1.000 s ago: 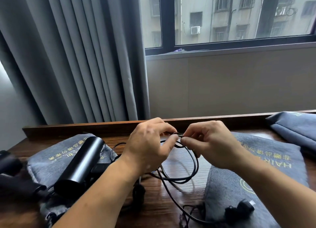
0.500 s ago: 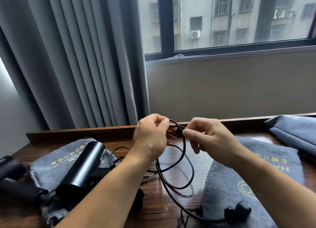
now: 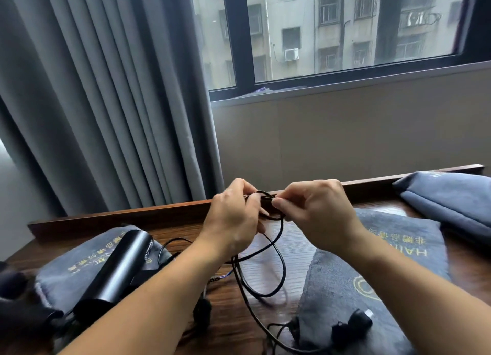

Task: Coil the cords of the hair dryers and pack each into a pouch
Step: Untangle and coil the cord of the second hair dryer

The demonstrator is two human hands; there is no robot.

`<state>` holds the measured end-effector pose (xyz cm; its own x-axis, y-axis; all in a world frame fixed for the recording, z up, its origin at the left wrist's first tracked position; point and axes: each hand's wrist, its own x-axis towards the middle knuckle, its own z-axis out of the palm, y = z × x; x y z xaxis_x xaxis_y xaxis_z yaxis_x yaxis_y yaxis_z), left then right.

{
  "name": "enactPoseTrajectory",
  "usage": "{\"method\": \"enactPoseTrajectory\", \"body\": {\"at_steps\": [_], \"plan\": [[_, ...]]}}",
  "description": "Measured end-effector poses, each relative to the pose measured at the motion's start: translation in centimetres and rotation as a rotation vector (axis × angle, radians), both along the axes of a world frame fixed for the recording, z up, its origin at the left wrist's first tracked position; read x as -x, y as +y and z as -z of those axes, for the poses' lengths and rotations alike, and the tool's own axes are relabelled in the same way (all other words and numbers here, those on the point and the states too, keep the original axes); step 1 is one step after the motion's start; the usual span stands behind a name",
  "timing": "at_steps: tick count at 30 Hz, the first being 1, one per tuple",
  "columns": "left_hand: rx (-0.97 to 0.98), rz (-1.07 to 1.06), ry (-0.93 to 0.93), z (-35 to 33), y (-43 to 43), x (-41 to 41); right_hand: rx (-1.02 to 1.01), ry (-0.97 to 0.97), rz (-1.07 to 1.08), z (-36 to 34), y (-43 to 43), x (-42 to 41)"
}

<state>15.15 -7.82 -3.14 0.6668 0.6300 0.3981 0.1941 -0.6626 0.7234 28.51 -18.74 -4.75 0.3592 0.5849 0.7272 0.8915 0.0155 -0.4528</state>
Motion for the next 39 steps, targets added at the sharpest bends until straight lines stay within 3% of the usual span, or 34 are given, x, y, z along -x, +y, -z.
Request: {"method": "enactPoseTrajectory", "body": {"at_steps": [4, 8, 9, 10, 12, 14, 15, 18, 20, 23, 25, 29, 31, 33, 36, 39], "plan": [[0.173, -0.12, -0.032, -0.6, 1.3, -0.5, 0.102, 0.186, 0.003, 0.1, 0.2, -0.5], [0.368, -0.109, -0.069, -0.5, 2.3, -0.5, 0.165, 0.729, -0.266, 0.1, -0.1, -1.2], [0.413, -0.079, -0.061, -0.4, 2.3, -0.3, 0.173, 0.765, -0.302, 0.1, -0.2, -1.1], [0.448, -0.041, -0.048, -0.3, 2.3, -0.1, 0.177, 0.728, -0.302, 0.4, -0.1, -0.9], [0.469, 0.066, 0.002, -0.1, 1.8, 0.2, 0.218, 0.466, -0.192, 1.2, 0.4, -0.7], [0.36, 0.14, 0.081, -0.1, 1.9, 0.2, 0.269, 0.259, -0.11, 1.3, 0.8, -0.4], [0.293, 0.128, 0.108, -0.1, 2.1, 0.2, 0.264, 0.28, -0.114, 1.2, 0.8, -0.4], [0.252, -0.017, 0.08, -0.3, 3.5, 0.4, 0.248, 0.607, -0.185, 1.1, 0.4, -1.3], [0.415, -0.054, 0.012, -0.2, 4.3, 0.8, 0.298, 0.729, -0.255, 1.1, 0.1, -2.0], [0.756, 0.065, -0.127, 0.4, 4.6, 1.5, 0.351, 0.715, -0.311, 1.3, 0.2, -1.9], [0.792, 0.146, -0.136, 0.8, 4.8, 1.8, 0.345, 0.702, -0.317, 1.5, 0.5, -1.6], [0.277, 0.127, 0.191, 0.9, 5.1, 2.2, 0.338, 0.707, -0.397, 1.7, 0.8, -1.1], [0.169, 0.014, 0.217, 0.8, 5.5, 1.8, 0.38, 0.613, -0.368, 1.9, 0.8, -1.1], [0.285, -0.024, 0.096, 0.7, 5.3, 1.4, 0.438, 0.454, -0.264, 1.9, 0.7, -0.8], [0.697, 0.0, -0.19, 0.5, 5.3, 1.1, 0.477, 0.286, -0.154, 1.7, 0.7, -0.5], [0.757, 0.109, -0.151, 0.2, 5.8, 2.0, 0.493, 0.195, -0.122, 1.9, 0.8, -0.8]]}}
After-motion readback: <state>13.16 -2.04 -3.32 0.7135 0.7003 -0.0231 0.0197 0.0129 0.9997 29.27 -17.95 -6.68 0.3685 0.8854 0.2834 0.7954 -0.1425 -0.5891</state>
